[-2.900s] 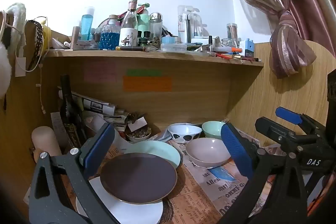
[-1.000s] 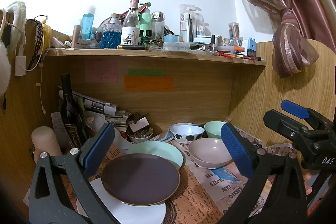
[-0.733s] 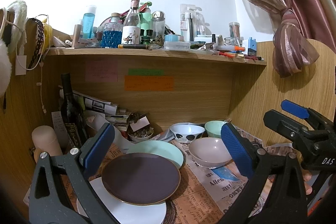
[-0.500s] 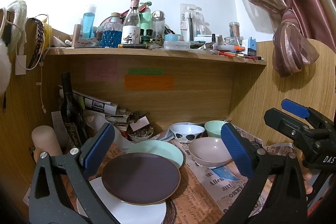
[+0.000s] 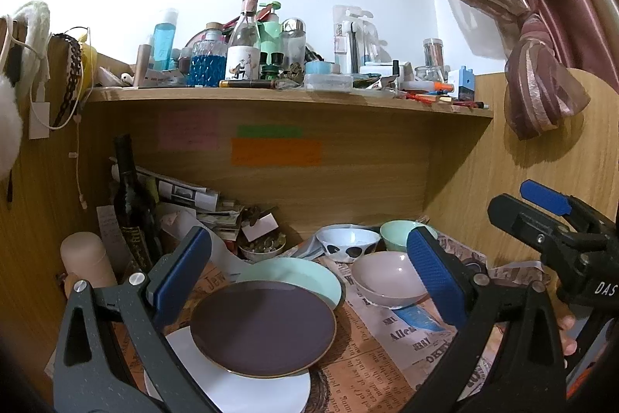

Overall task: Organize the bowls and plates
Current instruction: 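Lower both tools to the dark brown plate rim and close on it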

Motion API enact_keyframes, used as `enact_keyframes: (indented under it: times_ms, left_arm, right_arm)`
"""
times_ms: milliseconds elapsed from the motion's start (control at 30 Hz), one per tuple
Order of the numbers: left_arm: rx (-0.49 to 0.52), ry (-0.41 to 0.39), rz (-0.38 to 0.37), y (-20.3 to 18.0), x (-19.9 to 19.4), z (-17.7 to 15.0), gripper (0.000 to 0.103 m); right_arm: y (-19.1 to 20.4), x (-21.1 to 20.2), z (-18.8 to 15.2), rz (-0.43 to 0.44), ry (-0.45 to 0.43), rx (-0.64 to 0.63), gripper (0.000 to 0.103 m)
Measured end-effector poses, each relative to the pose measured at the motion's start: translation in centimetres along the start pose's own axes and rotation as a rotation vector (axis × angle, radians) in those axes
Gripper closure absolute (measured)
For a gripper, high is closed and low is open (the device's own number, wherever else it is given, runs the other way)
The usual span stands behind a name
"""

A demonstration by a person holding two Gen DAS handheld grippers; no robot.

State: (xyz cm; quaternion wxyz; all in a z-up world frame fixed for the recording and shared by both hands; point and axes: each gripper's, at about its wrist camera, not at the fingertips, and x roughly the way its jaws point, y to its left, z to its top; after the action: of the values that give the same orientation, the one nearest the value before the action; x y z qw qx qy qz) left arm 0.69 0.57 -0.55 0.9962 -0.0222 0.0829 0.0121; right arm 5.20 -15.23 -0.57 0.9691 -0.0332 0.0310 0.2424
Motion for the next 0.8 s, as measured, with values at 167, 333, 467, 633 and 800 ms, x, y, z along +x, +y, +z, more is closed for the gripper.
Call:
enact_keyframes:
  times_ms: [167,333,467,633,800]
  left_arm:
    - [0.015,0.01,0.024,0.5,0.7,-0.3,0.0]
    - [0.018,0.042,0.036,1.7,2.0,-0.9,0.0]
    - [0.007,0.095,0.051,3.5,3.7,-1.5,0.0]
    - [-0.037,0.215,0.067,7.0,6.8,-3.0,0.0]
    - [-0.073,0.32,0.087,10.5,9.7,-4.6,0.0]
  right_arm:
    - [-0.2,1.1,-0.3,0.018,0.014,0.014,0.0]
    - [0.0,3.3,-1.0,0.011,0.06,-0.001,0.0]
    - [-0.2,5.9,-1.8,0.023,0.141,-0.001,0.0]
    - [-0.4,9.3,-3.3,0.047,0.243,0.004,0.0]
    - [-0.2,12.4,-4.9,0.063,0.328,0.001,0.0]
